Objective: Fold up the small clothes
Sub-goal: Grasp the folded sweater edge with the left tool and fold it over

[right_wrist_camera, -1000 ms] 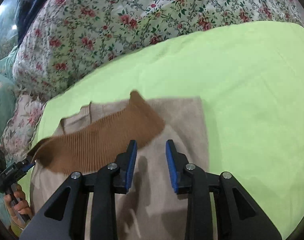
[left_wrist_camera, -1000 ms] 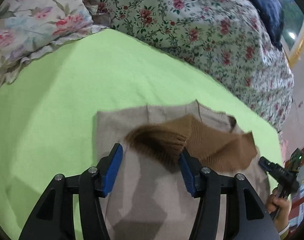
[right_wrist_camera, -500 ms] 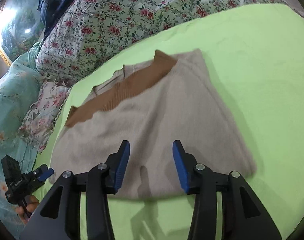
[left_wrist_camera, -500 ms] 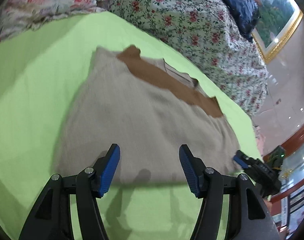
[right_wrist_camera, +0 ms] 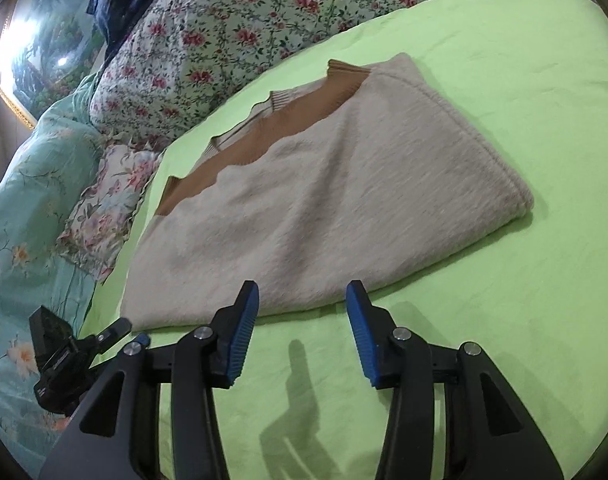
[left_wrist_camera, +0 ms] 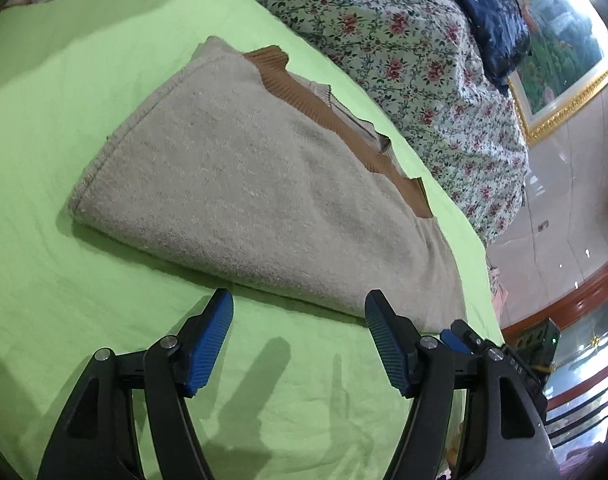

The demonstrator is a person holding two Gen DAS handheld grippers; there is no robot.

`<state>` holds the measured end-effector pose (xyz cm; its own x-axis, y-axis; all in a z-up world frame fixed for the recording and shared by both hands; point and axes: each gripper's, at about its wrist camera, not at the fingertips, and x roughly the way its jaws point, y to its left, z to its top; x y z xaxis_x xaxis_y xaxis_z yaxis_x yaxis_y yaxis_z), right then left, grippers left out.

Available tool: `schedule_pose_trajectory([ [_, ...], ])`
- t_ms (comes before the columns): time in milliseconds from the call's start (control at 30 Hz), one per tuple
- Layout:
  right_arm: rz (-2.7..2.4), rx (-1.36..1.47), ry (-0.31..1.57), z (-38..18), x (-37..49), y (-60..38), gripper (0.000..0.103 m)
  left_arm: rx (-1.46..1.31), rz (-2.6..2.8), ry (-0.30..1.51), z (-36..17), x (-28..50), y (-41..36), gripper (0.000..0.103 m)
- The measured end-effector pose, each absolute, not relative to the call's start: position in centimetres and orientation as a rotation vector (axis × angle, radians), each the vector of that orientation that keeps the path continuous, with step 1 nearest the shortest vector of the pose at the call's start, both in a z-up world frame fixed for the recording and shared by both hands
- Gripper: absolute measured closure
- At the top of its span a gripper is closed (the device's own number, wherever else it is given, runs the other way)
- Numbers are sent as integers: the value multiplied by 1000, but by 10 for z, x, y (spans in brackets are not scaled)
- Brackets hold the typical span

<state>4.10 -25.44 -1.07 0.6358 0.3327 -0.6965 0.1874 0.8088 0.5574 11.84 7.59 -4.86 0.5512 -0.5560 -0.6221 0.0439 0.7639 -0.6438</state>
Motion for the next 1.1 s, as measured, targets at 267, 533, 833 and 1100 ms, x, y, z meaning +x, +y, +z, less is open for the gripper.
schedule_pose_trajectory([
  [267, 122, 654, 912, -12, 43, -247, 54, -701, -278, 880, -55, 145, 93, 23],
  [533, 158, 640, 916, -9, 62, -254, 53, -633, -147, 827, -49, 185, 95, 51],
  [833, 227, 616, 898, 12, 117, -284, 53, -444, -311, 721, 4, 187, 44, 95],
  [1100, 468, 771, 1007, 3, 193, -285, 34, -135, -451, 738, 13, 188, -58, 95],
])
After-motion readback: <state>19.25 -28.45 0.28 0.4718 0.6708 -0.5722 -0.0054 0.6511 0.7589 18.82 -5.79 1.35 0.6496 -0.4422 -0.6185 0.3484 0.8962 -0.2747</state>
